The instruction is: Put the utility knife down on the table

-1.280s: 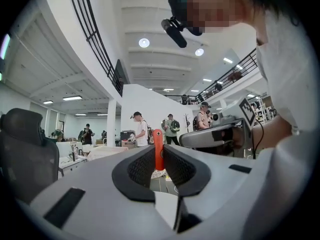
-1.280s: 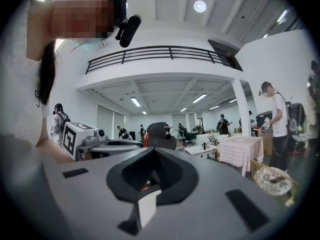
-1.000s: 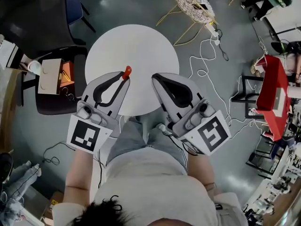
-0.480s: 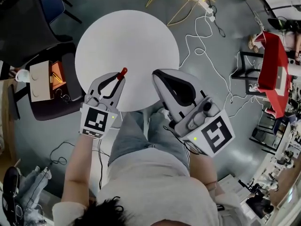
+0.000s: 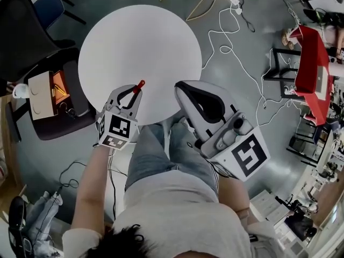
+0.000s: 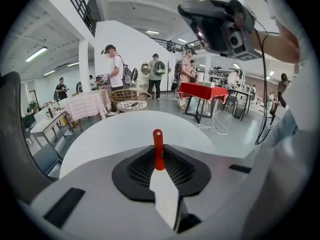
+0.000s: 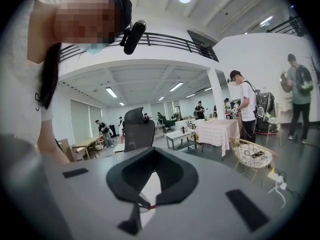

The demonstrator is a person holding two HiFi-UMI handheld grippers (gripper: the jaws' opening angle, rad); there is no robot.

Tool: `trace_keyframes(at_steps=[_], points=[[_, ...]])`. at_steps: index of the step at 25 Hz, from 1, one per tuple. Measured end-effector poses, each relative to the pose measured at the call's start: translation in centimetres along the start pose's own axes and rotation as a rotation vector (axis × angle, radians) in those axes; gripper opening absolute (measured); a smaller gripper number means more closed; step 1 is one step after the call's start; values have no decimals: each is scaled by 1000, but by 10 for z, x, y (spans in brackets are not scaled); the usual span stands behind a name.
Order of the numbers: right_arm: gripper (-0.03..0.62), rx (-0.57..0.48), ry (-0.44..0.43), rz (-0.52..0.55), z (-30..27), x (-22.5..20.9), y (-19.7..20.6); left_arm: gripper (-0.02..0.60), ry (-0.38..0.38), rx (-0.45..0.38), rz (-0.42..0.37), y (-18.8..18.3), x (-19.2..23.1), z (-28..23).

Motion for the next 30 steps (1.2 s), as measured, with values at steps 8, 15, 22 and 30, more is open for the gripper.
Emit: trace_keyframes(at_steps=[8,15,22,30], points=[[8,8,20,-3,8,-6,5,57,14,122,-10,34,-3,-12],[8,20,51,-16,19,-11,9,57,29,172,-21,47,-8,-21],[8,20,65,1,23,-13,9,57,42,249,-50,61,-10,-26],[8,19,75,3,28,-13,8,57,54,355,-36,79,-13,-28]])
Point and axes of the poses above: the fingertips, and each gripper's own axes: z backward along the fingers, x to its left, y out of its underside, the point moved 2 cm from there along z, backward along the fingers, and after that the axes turned 13 degrees about -x, right-handed, at the moved point
